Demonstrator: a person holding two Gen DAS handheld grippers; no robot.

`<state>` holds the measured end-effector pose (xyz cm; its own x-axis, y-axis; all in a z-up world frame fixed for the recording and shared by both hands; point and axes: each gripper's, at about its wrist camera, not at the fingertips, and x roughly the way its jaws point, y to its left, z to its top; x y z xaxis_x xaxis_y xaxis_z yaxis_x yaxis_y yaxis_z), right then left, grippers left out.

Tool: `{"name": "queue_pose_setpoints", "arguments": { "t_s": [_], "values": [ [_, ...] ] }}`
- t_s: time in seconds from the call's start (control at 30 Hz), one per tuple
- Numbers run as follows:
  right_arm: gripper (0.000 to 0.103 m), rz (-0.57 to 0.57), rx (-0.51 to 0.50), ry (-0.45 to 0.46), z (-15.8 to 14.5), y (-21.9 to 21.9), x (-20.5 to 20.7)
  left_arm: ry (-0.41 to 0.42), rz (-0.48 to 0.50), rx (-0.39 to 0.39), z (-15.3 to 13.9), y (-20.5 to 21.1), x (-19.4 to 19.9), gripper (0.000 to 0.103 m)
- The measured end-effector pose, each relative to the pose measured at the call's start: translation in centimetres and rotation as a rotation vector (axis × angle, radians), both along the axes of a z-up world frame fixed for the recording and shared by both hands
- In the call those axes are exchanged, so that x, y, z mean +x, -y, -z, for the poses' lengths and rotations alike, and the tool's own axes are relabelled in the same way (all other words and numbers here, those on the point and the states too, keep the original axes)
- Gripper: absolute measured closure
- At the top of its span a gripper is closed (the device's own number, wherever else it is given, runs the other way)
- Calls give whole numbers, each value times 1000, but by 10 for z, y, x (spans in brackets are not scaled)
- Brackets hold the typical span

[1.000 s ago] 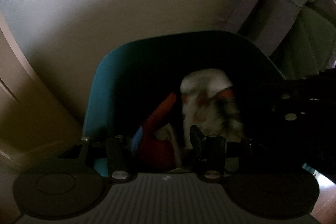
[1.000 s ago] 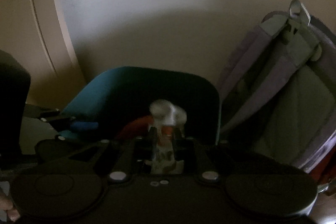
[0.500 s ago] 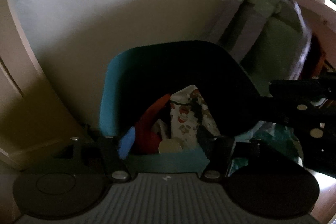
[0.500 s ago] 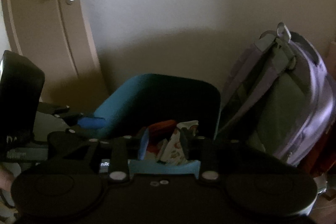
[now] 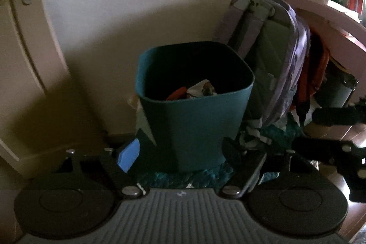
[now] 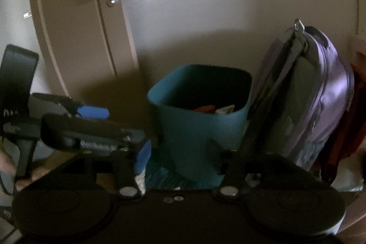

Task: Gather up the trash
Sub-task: 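Open both tools to drop the items into the wastebasket and withdraw, then lower both open tools toward the trash under the chair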

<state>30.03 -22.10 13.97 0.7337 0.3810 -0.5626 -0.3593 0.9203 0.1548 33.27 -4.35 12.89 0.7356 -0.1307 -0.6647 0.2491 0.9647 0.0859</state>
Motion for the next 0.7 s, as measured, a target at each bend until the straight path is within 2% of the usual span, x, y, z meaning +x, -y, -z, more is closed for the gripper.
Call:
{"name": "queue_pose_setpoints", "arguments": {
  "t_s": [0.2, 0.4, 0.53, 0.7],
  "values": [
    [40, -16, 16, -23, 23, -3, -39, -1, -8, 15, 8, -10, -37, 22],
    [35, -20, 18, -75, 62, -9, -62, -32, 14, 12, 32, -21, -64, 22],
    [33, -12, 36, -141, 100, -13, -68, -75, 20, 20, 62, -31, -73, 22],
    [31, 18, 54, -241, 157, -15, -59, -168, 29, 23, 111, -43, -67, 22]
  ]
}}
